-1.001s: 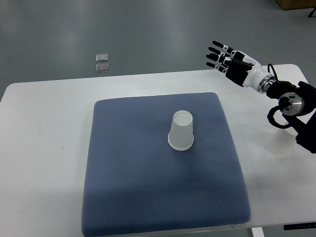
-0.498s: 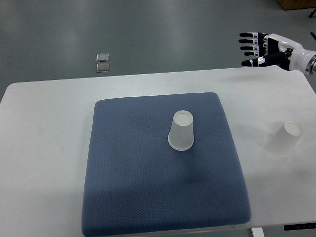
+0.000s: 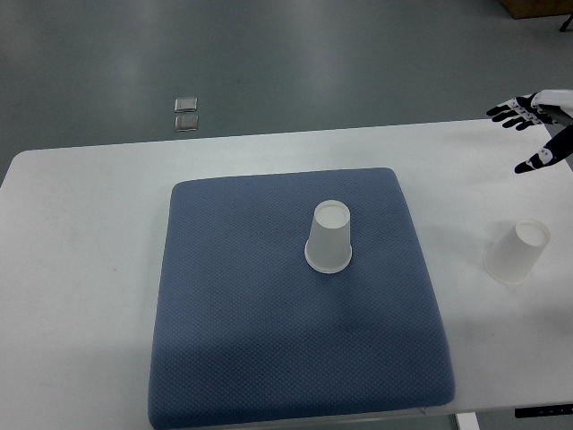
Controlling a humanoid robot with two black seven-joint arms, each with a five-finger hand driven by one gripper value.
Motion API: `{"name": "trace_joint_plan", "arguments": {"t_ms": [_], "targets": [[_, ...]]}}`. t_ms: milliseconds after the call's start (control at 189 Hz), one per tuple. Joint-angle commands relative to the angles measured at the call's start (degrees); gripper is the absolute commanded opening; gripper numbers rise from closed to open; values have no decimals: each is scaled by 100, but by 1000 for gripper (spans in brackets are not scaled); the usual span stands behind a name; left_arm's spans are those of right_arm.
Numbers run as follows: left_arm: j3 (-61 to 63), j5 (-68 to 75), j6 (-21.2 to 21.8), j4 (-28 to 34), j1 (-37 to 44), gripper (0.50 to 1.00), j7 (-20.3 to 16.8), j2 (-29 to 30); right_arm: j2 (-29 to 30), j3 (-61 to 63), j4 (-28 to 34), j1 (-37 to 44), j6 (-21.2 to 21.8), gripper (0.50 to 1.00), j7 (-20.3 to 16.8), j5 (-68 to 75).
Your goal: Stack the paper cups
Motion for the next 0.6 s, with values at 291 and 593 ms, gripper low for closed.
{"name": "trace_joint_plan", "arguments": {"t_ms": [291, 593], "targets": [[0, 0, -9, 0, -1, 1000, 0, 0, -794, -1086, 881, -29, -511, 924, 386, -493], [0, 0, 0, 0, -1, 1000, 0, 0, -794, -1614, 960, -100, -1057, 924, 509, -783]]}}
